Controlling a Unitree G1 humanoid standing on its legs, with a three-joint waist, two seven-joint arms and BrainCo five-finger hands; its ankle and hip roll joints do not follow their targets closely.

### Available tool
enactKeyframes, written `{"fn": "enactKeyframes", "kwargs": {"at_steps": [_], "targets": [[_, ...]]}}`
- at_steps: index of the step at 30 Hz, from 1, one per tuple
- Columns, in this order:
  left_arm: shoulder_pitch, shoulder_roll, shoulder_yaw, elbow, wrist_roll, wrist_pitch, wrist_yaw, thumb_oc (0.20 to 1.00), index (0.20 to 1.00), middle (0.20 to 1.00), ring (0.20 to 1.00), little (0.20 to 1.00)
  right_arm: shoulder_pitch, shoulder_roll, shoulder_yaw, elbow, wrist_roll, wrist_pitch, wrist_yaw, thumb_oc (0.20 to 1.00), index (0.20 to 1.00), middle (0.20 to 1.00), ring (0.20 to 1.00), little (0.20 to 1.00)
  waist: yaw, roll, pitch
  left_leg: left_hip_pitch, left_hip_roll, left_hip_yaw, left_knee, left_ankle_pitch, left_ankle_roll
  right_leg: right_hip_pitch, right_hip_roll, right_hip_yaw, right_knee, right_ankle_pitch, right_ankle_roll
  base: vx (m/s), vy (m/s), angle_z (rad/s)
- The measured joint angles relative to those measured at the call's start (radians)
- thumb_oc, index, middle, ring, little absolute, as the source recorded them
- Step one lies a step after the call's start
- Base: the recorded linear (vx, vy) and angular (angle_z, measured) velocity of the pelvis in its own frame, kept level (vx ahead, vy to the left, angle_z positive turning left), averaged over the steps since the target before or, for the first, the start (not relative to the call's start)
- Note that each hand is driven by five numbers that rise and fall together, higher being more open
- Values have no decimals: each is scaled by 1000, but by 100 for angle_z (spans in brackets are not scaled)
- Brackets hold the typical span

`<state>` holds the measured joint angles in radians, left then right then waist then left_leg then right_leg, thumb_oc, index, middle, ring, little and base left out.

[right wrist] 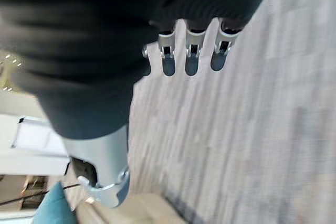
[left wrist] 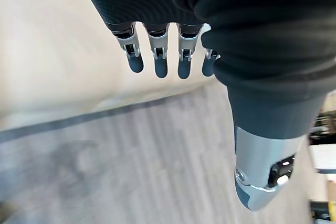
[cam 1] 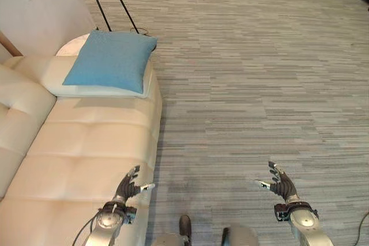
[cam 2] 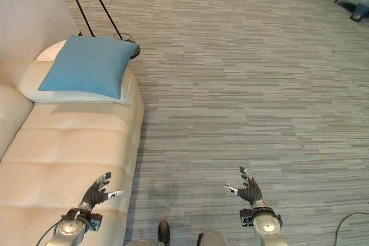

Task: Pick up all the scattered cushions and arrange them neatly on the sofa.

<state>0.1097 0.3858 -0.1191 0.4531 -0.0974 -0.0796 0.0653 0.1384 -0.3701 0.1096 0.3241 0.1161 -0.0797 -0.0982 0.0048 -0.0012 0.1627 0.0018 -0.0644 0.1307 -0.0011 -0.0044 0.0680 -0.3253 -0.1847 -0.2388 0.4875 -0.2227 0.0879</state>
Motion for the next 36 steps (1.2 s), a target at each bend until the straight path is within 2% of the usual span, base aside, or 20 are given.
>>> {"fn": "enactKeyframes", "kwargs": {"at_steps": [2, 4, 5, 7, 8, 11, 12, 14, 15, 17, 19, 23, 26, 27, 30, 31, 32, 33, 34, 36], "targets": [[-2, 1, 3, 11, 0, -1, 2, 1000, 1000, 1000, 1000, 1000, -21, -2, -2, 4, 0, 0, -2, 1000, 1000, 1000, 1000, 1000, -6, 0, 15, 37, -5, 24, -9, -9, -14, -37, -3, -53, -159, 88, 3, 620, -257, 26], [0, -9, 9, 57, 1, 0, 10, 1000, 1000, 1000, 1000, 1000, -48, -7, -10, 30, -9, 1, -2, 1000, 1000, 1000, 1000, 1000, -26, -1, 26, 100, 5, 11, -11, -91, -57, -64, 16, 6, -415, 246, 56, 551, -264, 48], [3, -9, 10, 70, 1, 1, 13, 1000, 1000, 1000, 1000, 1000, -51, -5, -12, 34, -10, 2, -2, 1000, 1000, 1000, 1000, 1000, -24, -11, 30, 142, 5, 16, -30, -106, -53, -66, 13, 20, -475, 275, 45, 586, -330, 47], [16, -17, -7, 69, 1, 0, 13, 1000, 1000, 1000, 1000, 1000, -25, -9, -12, 60, -18, 3, -2, 1000, 1000, 1000, 1000, 1000, -31, -15, 29, 228, 32, -31, -31, -166, -94, -59, -8, 56, -394, 273, 41, 868, -573, 48], [15, -35, -10, 70, 1, 0, 14, 1000, 1000, 1000, 1000, 1000, -18, -21, -16, 61, -18, 4, 0, 1000, 1000, 1000, 1000, 1000, -28, 4, 30, 243, 74, -40, -3, -187, -115, -40, 19, 58, -376, 361, 10, 607, -468, 57], [8, -89, -40, 86, -1, -7, 15, 1000, 1000, 1000, 1000, 1000, -58, -19, -37, 125, -19, 10, 5, 1000, 1000, 1000, 1000, 1000, -35, 23, 28, 148, 155, -7, 289, -164, -153, 17, 69, 6, -356, 359, -15, 461, -457, 21], [33, -99, -37, 72, -3, -9, 11, 1000, 1000, 1000, 1000, 1000, -60, -30, -41, 97, -18, 5, 4, 1000, 1000, 1000, 1000, 1000, -30, 27, 28, 51, 198, -6, 519, -114, -148, 46, 105, -11, -353, 317, -106, 247, -223, -37], [44, -93, -33, 73, -5, -8, 12, 1000, 1000, 1000, 1000, 1000, -83, -35, -38, 92, -18, -1, 3, 1000, 1000, 1000, 1000, 1000, -12, 9, 29, -31, 211, -28, 676, -103, -154, 71, 130, 28, -359, 298, -159, 263, -155, -53], [48, -90, -32, 72, -5, -8, 11, 1000, 1000, 1000, 1000, 1000, -95, -45, -39, 78, -17, 0, -1, 1000, 1000, 1000, 1000, 1000, -16, 1, 32, -99, 200, -38, 692, -110, -160, 118, 136, 32, -391, 300, -154, 415, -169, -29], [46, -86, -29, 64, -5, -14, 11, 1000, 1000, 1000, 1000, 1000, -87, -54, -38, 76, -17, 1, -1, 1000, 1000, 1000, 1000, 1000, -15, -8, 34, -146, 189, -17, 664, -110, -160, 160, 141, 34, -422, 287, -153, 460, -82, -5], [39, -85, -28, 64, -5, -15, 12, 1000, 1000, 1000, 1000, 1000, -76, -56, -40, 69, -17, 4, -7, 1000, 1000, 1000, 1000, 1000, 1, -20, 41, -182, 167, 57, 489, -116, -142, 245, 145, 37, -495, 281, -146, 474, -39, 6], [41, -75, -29, 65, -4, -13, 14, 1000, 1000, 1000, 1000, 1000, -40, -51, -4, 96, -17, 3, -23, 1000, 1000, 1000, 1000, 1000, 12, 11, 29, -265, 144, 156, 57, 32, -147, 387, 208, -74, -567, 225, -120, 455, 7, 33], [63, -70, -11, 68, -2, -3, 15, 1000, 1000, 1000, 1000, 1000, -22, -36, -2, 105, -18, 6, -26, 1000, 1000, 1000, 1000, 1000, 36, 8, 15, -286, 113, 242, -27, 84, -107, 454, 234, -117, -562, 159, -91, 709, 135, 35], [77, -71, 26, 69, -2, -1, 16, 1000, 1000, 1000, 1000, 1000, -22, -27, -3, 105, -18, 11, -25, 1000, 1000, 1000, 1000, 1000, 37, -8, 10, -281, 100, 331, -17, 75, -92, 480, 230, -132, -557, 114, -49, 583, 154, 33], [97, -68, 95, 71, -2, 3, 20, 1000, 1000, 1000, 1000, 1000, -21, -26, -2, 117, -24, 28, -21, 1000, 1000, 1000, 1000, 1000, 62, -35, -26, -312, 91, 420, 101, 51, -47, 512, 230, -151, -498, 34, 39, 595, 172, 36], [103, -68, 111, 80, -2, 7, 21, 1000, 1000, 1000, 1000, 1000, -20, -31, -2, 123, -39, 30, -19, 1000, 1000, 1000, 1000, 1000, 71, -44, -37, -310, 79, 456, 163, 9, 17, 550, 235, -150, -462, 13, 55, 785, 351, 43], [119, -70, 109, 83, -2, 8, 20, 1000, 1000, 1000, 1000, 1000, -6, -38, -1, 122, -39, 32, -18, 1000, 1000, 1000, 1000, 1000, 70, -21, -55, -291, 78, 453, 173, -19, 55, 562, 255, -145, -401, 11, 56, 719, 391, 58], [120, -63, 102, 112, -2, 8, 20, 1000, 1000, 1000, 1000, 1000, 14, -34, 2, 124, -40, 37, -17, 1000, 1000, 1000, 1000, 1000, 81, -11, -74, -264, 71, 413, 170, -9, 134, 562, 262, -143, -303, 3, 55, 659, 384, 58], [97, -53, 85, 157, -2, 13, 22, 1000, 1000, 1000, 1000, 1000, 58, -25, 21, 100, -40, 44, -9, 1000, 1000, 1000, 1000, 1000, 81, -30, -90, -229, 35, 386, 172, -54, 146, 466, 198, -174, -48, -7, 62, 482, 232, 80], [114, -32, 77, 151, -2, 20, 20, 1000, 1000, 1000, 1000, 1000, 95, -21, 45, 37, -49, 35, 4, 1000, 1000, 1000, 1000, 1000, 48, -61, -96, -174, -31, 294, 127, -49, 162, 258, 18, -189, 459, 120, -9, 509, 144, 114]]}}
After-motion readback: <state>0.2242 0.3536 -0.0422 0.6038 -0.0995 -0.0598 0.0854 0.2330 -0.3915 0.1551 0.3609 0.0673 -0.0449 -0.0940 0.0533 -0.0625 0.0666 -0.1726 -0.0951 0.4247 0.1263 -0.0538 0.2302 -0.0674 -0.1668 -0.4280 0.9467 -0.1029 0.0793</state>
